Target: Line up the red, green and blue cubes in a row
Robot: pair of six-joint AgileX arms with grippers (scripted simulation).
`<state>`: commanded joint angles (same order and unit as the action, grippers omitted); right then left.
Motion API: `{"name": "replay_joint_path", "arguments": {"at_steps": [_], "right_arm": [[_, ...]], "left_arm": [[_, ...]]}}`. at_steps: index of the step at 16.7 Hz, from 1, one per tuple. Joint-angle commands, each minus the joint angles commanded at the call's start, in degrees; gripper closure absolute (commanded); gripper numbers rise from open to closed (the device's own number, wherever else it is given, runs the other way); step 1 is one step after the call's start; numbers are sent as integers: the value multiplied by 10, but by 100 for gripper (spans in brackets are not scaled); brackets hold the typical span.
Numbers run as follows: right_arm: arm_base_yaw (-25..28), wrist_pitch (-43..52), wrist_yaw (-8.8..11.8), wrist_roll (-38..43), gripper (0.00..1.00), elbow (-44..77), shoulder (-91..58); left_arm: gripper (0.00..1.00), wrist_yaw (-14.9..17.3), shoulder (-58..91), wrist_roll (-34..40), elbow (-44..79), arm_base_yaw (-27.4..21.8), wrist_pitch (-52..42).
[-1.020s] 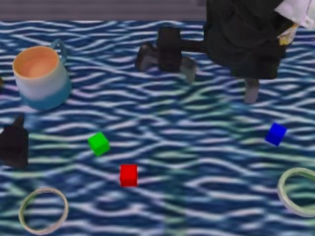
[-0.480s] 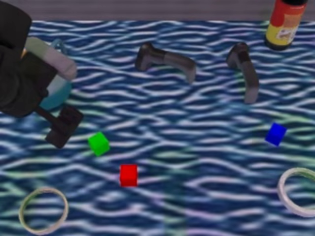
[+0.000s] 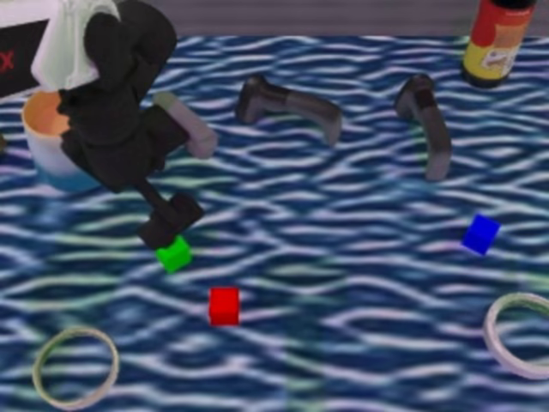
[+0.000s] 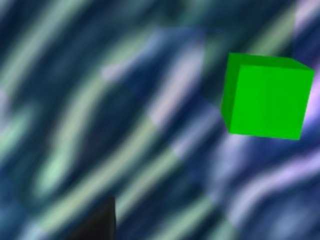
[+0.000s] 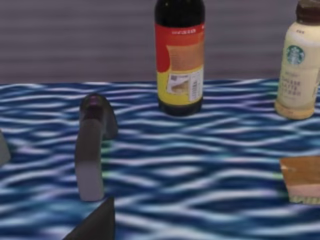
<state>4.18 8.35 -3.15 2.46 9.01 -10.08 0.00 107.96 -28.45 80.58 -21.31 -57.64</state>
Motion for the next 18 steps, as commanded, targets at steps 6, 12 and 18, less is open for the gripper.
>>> {"name": "replay_joint_path", "arguments": {"at_steps": [6,12,18], "right_arm": [[-36,-84,31,-25,0,-90,101],[-36,-84,31,-25,0,-90,101],[-36,-84,31,-25,0,-90,101]], "left_arm": [[0,1,78,-22,68,-16,-40],[0,1,85,-23,65,-15,-31],[0,1,129,-23,-1,-15,82]]}}
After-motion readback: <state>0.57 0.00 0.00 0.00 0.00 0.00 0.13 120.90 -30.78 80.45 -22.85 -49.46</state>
